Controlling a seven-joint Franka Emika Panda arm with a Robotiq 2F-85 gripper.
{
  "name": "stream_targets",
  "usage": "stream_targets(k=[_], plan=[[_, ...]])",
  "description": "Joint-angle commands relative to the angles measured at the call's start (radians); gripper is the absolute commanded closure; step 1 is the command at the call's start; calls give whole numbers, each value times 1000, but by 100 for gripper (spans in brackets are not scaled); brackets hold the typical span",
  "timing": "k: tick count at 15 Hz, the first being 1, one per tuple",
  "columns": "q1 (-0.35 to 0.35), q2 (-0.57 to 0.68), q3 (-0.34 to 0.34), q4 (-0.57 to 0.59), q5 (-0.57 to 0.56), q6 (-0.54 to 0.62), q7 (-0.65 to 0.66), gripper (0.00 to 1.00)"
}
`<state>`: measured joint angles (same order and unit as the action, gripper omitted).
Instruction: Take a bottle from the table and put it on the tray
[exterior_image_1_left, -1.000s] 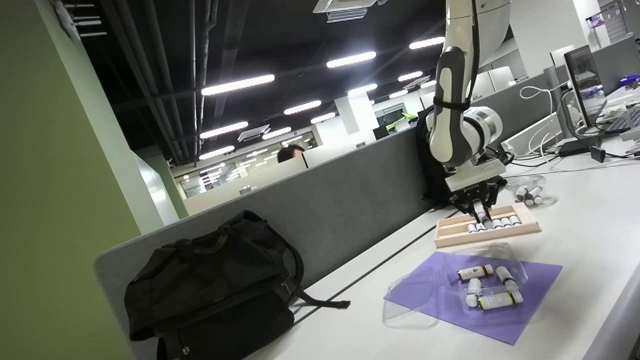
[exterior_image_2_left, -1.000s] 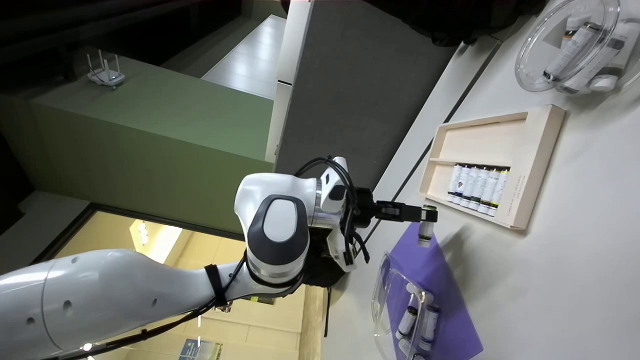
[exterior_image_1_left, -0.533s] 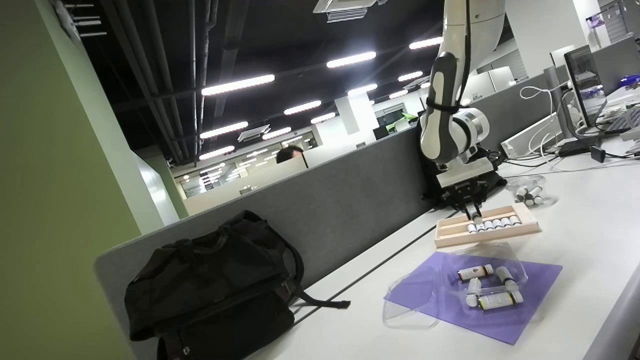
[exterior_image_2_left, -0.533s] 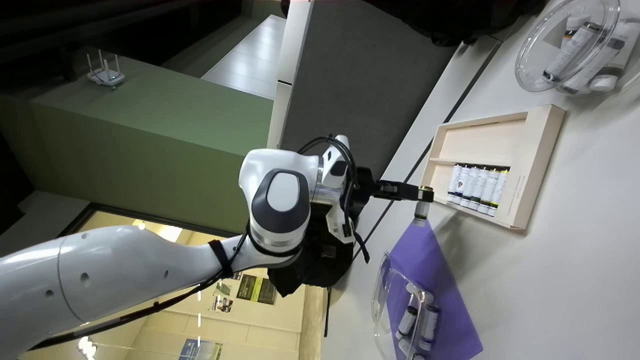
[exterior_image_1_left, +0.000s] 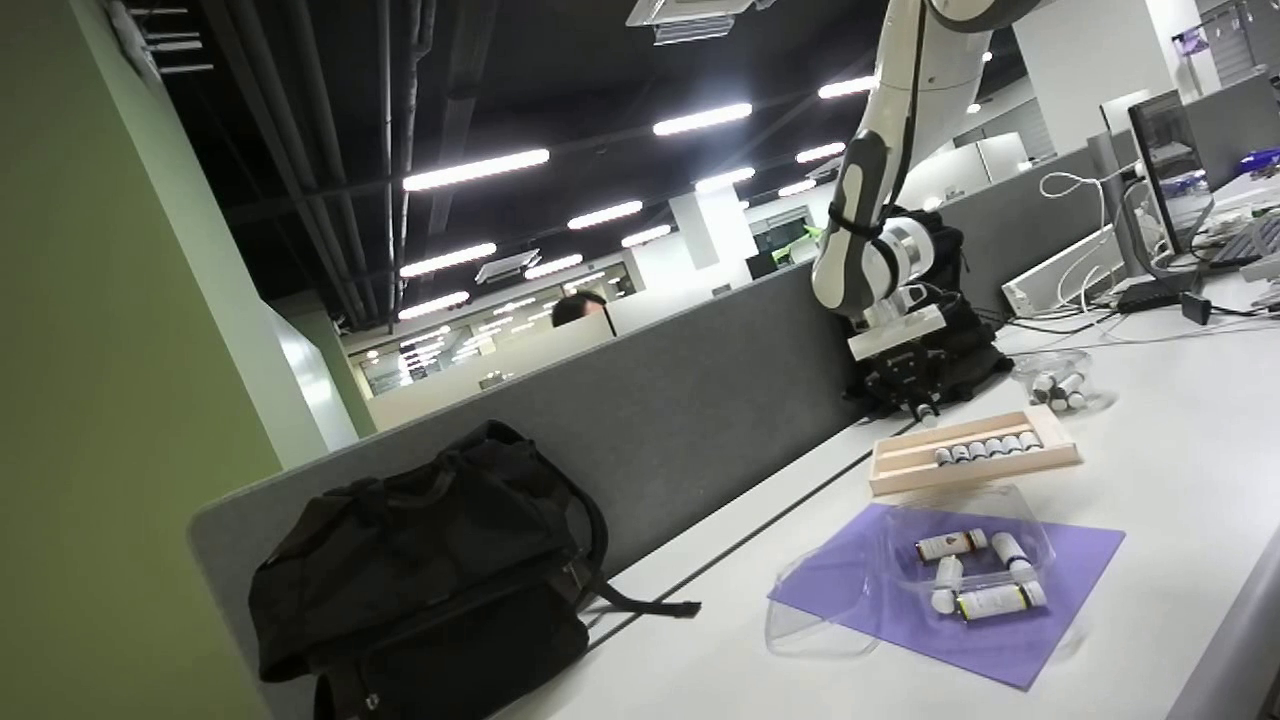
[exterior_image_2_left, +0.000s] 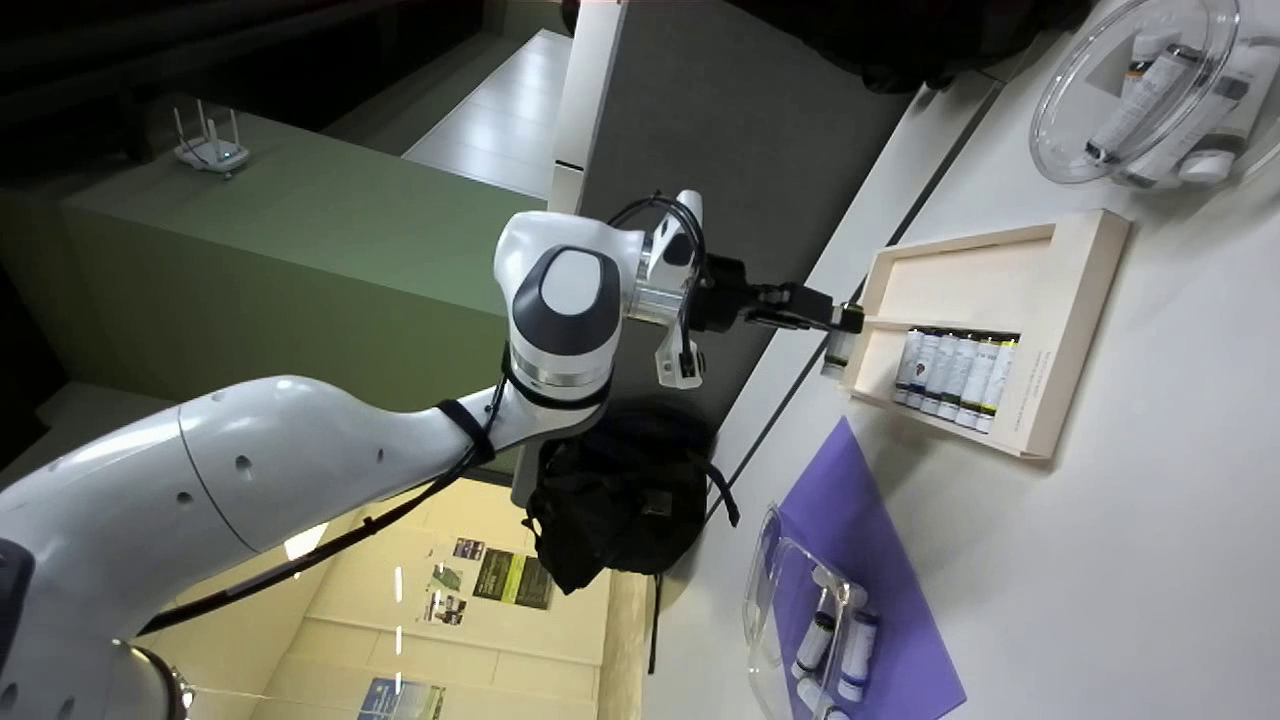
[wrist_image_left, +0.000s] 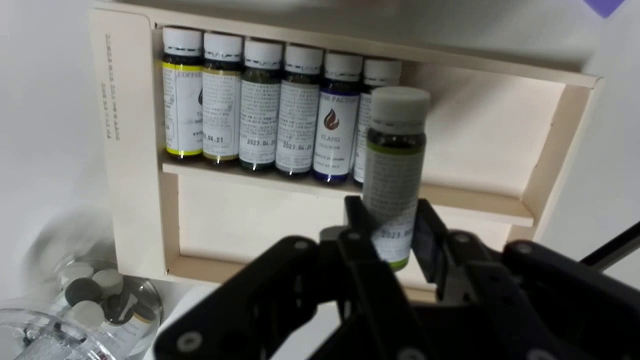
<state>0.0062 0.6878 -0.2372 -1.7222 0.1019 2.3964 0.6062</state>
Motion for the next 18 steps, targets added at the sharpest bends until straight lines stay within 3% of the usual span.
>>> stream_targets(k=[1, 3, 4, 18], plan=[[-8, 7, 9, 9, -8, -2, 5, 63], [-7, 12, 9, 11, -8, -2, 5, 63], [-7, 12, 9, 11, -8, -2, 5, 88], [8, 23, 30, -29, 84, 169, 56, 88]])
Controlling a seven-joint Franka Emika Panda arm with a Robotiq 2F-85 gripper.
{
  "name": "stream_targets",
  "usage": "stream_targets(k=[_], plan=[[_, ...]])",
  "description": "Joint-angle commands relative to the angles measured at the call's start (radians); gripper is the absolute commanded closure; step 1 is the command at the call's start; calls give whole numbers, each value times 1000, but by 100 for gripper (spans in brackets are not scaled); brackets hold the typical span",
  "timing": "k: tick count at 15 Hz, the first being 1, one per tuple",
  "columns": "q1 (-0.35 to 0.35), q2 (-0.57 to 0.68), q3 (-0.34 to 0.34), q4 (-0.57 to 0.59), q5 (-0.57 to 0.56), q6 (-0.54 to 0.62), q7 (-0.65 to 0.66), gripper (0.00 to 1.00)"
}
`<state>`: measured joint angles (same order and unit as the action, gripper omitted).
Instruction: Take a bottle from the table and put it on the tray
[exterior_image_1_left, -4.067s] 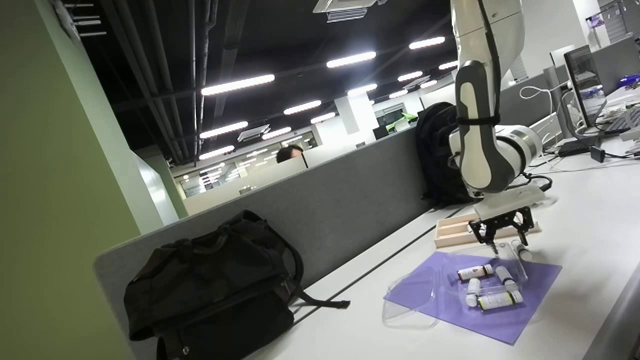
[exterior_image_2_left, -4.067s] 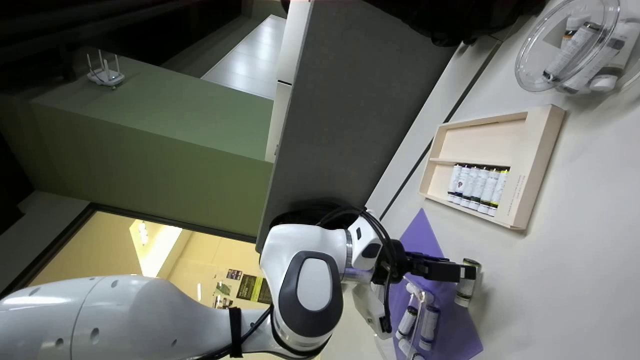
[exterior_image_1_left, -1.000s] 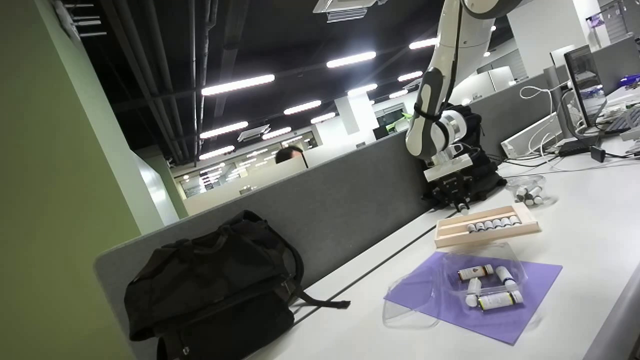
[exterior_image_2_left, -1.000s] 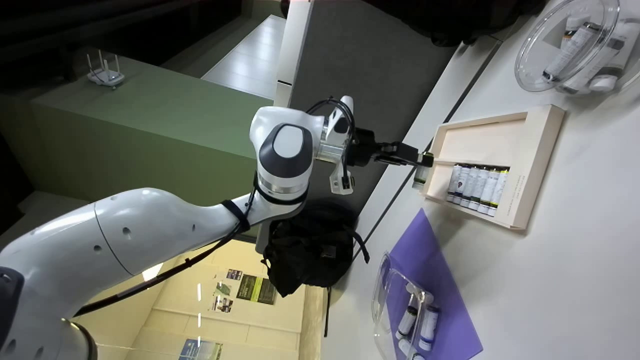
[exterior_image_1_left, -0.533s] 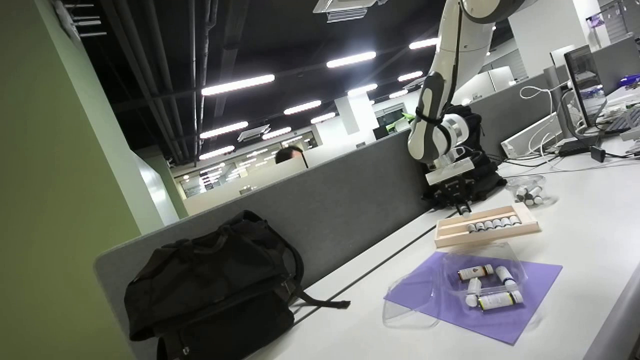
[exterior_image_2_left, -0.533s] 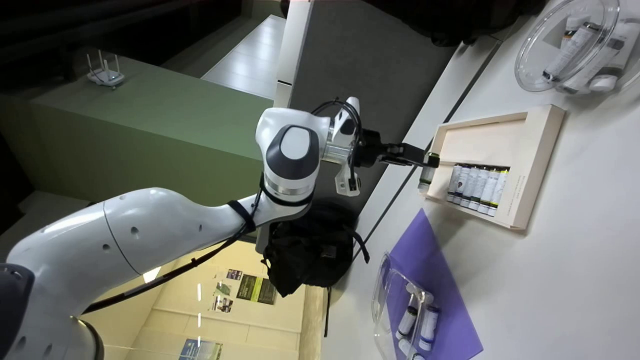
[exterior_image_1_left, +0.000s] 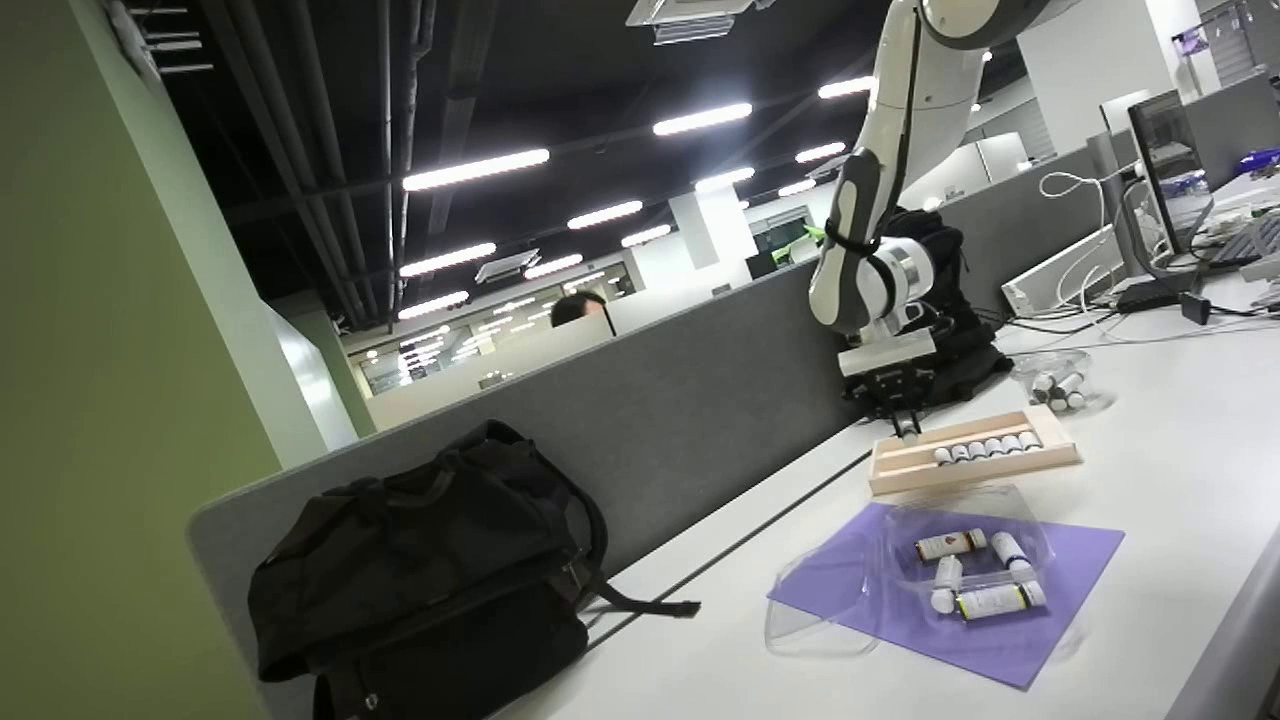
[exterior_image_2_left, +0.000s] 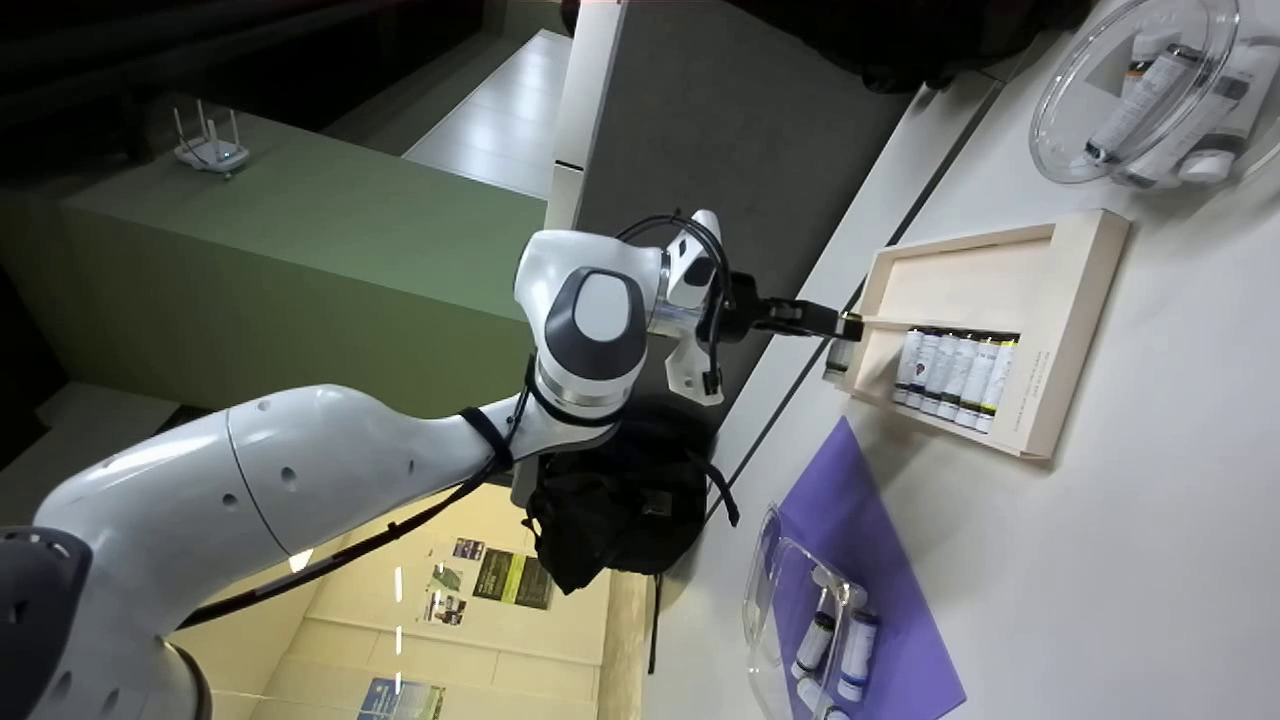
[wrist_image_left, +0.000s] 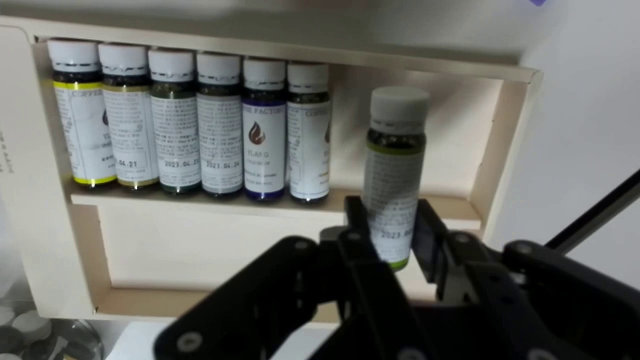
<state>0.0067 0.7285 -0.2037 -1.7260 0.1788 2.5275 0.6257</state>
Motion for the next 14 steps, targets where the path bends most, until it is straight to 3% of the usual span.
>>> stream_targets(k=[1, 14], plan=[[11, -18, -6, -28, 5, 48, 42, 88], [39, -22, -44, -41, -22, 25, 104, 88]])
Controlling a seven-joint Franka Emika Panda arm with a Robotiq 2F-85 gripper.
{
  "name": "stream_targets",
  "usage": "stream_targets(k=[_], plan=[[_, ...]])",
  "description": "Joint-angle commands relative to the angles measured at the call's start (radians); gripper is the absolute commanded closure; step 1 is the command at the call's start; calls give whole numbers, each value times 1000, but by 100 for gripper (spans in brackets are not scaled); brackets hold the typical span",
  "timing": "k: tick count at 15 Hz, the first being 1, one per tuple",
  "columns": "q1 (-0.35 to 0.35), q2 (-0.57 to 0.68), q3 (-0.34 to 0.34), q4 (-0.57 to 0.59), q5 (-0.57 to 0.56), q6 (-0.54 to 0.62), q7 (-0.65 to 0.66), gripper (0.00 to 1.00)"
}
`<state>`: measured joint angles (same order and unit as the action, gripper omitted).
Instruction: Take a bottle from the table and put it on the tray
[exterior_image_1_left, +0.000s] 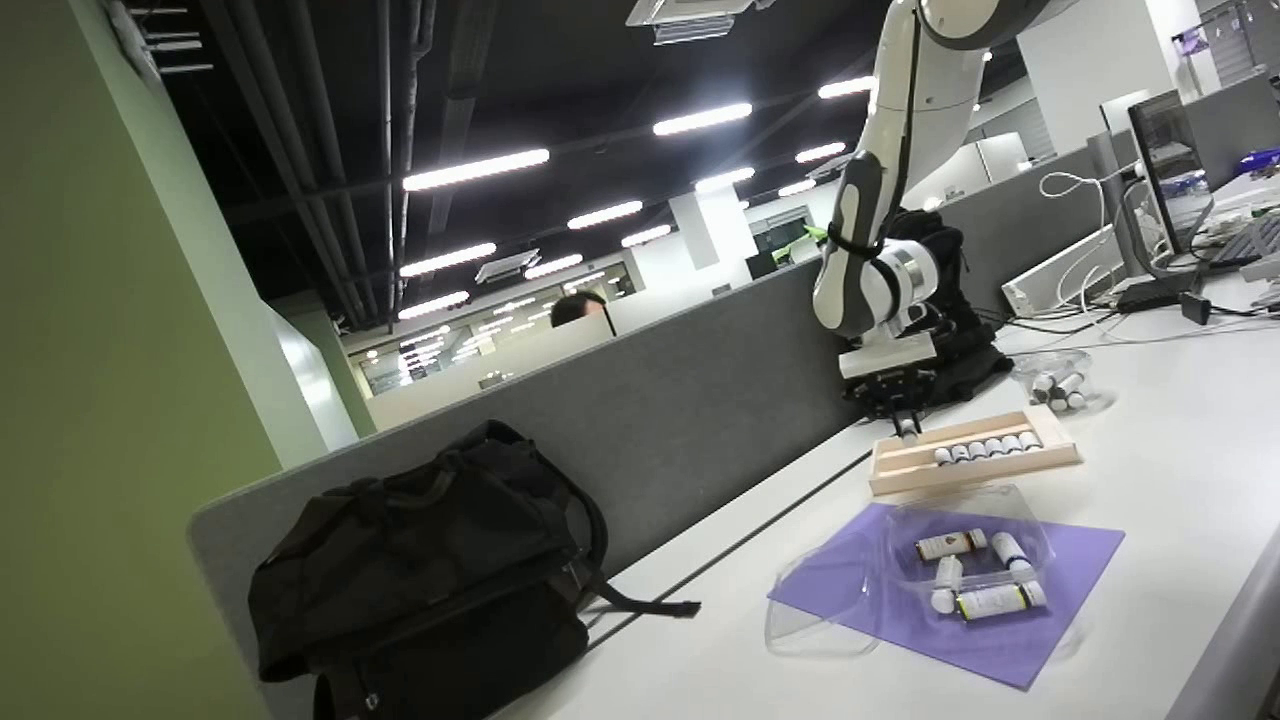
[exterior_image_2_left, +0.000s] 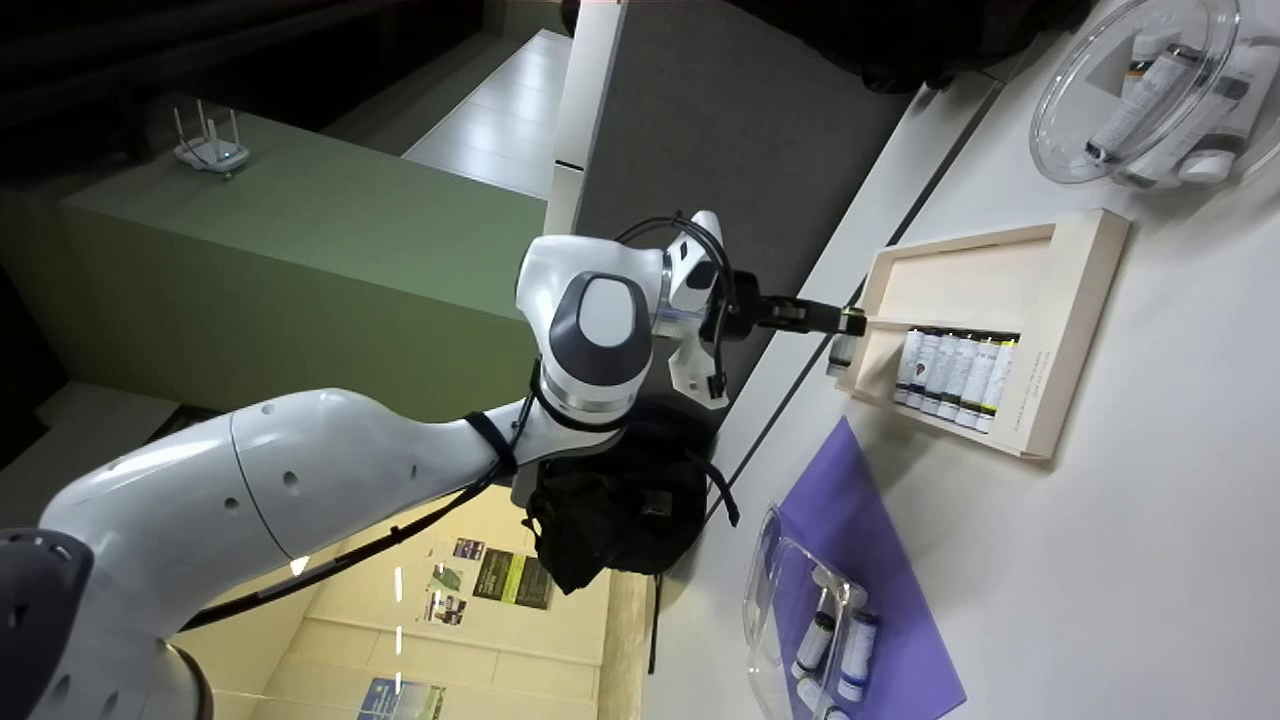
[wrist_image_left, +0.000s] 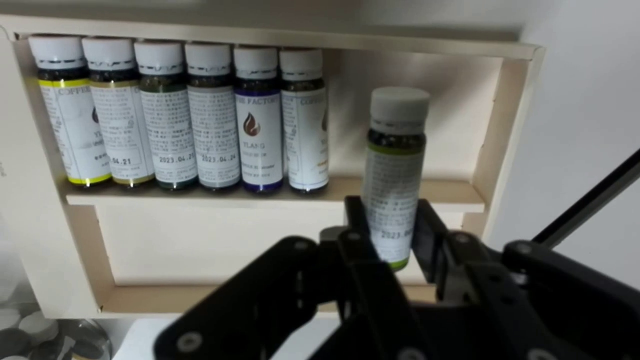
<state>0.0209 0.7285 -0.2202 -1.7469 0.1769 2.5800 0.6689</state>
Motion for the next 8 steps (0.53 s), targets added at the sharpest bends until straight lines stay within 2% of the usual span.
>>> stream_targets(k=[1, 8], plan=[[-4, 1, 3, 3, -9, -8, 9, 63], [3, 1, -5, -1, -11, -11, 23, 63]])
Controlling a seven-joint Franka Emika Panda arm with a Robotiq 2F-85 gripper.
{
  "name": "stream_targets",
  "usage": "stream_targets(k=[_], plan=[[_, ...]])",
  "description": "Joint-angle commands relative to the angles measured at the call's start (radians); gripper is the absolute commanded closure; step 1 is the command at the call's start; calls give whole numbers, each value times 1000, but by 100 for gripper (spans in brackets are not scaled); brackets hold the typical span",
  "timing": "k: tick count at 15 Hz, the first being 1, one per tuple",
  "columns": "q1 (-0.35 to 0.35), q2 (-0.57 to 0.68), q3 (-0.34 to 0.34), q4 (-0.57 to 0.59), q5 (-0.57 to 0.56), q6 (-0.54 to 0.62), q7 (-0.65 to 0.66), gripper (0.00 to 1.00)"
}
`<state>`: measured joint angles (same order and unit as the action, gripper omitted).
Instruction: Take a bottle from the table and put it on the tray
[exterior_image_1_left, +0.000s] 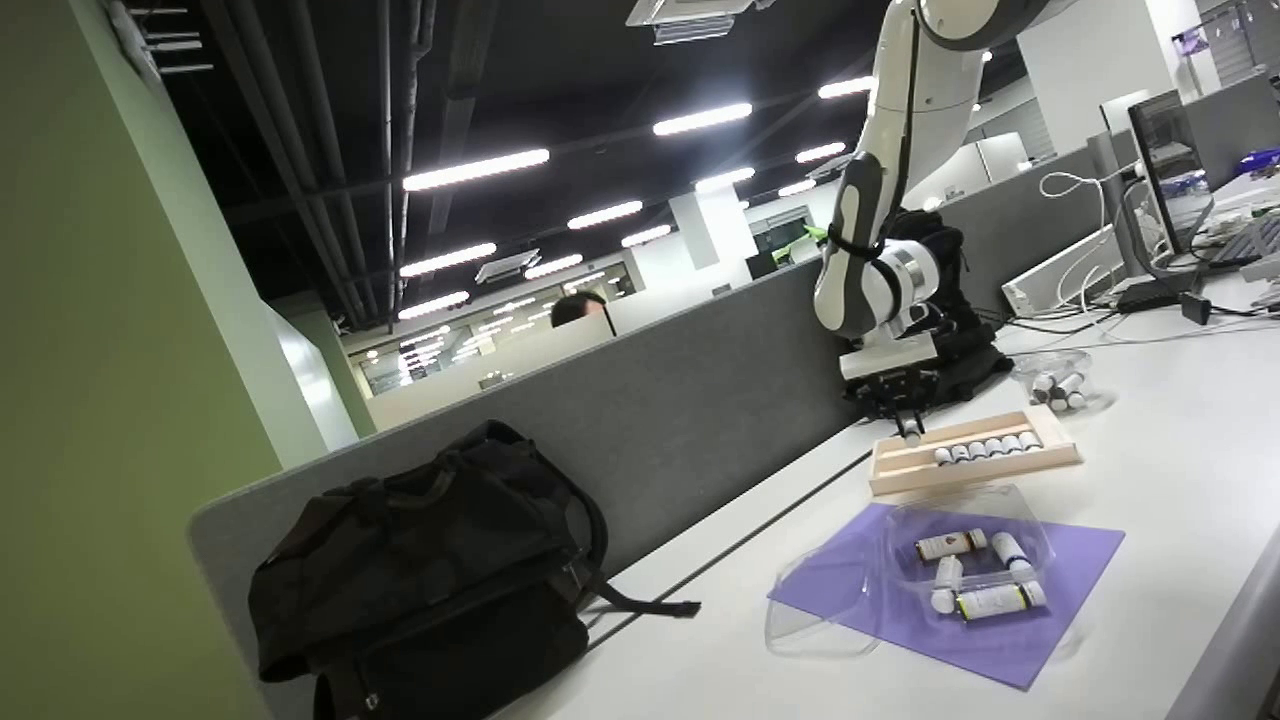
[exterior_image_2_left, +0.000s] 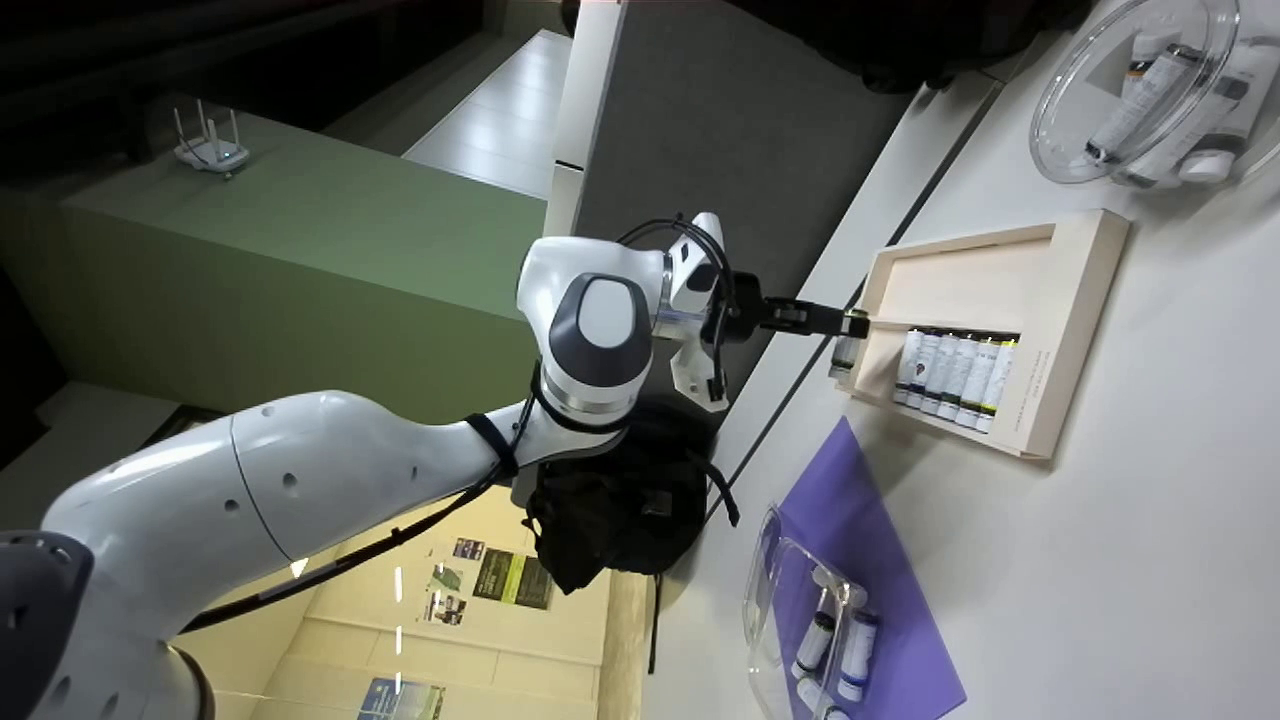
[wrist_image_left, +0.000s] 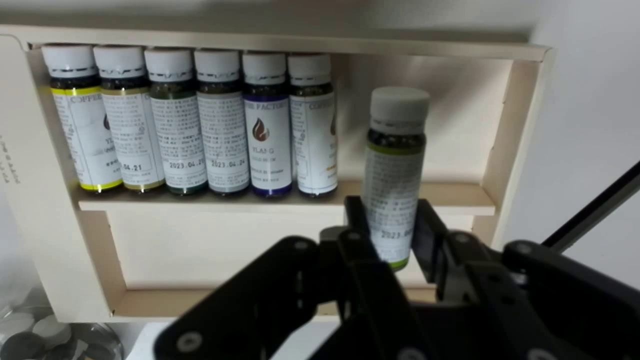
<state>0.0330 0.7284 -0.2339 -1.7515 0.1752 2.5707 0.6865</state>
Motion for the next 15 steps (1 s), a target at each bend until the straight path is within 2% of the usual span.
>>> stream_targets(k=[1, 2, 15], plan=[[-9, 1, 8, 4, -10, -2, 5, 63], [-9, 1, 8, 4, -10, -2, 5, 88], [-14, 5, 20, 3, -2, 6, 7, 88]])
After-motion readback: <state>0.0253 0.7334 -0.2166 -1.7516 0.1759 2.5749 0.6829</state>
